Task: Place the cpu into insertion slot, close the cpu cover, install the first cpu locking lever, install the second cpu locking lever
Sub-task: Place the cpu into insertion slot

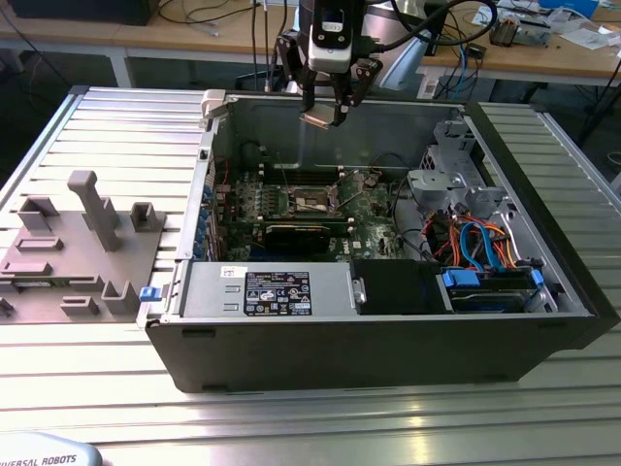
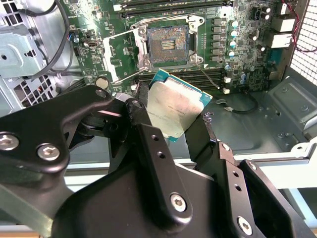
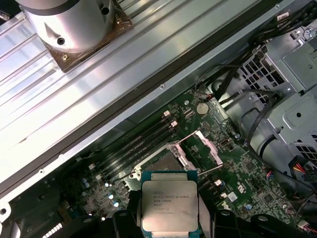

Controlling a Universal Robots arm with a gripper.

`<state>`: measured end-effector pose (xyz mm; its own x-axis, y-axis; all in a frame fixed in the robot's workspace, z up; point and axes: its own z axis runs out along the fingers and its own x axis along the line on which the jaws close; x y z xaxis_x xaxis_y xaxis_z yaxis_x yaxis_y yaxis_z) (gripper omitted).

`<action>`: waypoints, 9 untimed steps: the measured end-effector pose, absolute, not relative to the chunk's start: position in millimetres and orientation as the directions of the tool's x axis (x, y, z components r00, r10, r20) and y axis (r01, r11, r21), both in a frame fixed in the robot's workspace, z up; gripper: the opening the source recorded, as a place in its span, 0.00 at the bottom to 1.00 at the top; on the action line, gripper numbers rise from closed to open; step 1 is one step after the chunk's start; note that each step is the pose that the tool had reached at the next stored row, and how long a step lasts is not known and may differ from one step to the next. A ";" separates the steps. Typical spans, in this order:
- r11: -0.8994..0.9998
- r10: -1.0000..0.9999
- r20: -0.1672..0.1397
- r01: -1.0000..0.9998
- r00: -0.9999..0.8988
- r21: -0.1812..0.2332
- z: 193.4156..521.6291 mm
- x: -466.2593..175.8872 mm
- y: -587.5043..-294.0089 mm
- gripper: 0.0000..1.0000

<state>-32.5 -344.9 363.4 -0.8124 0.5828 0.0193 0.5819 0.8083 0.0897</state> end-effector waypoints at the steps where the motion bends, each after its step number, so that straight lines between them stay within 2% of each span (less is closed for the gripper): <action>1: 0.808 0.583 0.019 0.582 -0.812 0.090 363.4 -32.5 -344.9 0.54; 9: 0.806 0.587 0.019 0.586 -0.810 0.090 363.4 -32.5 -344.9 0.54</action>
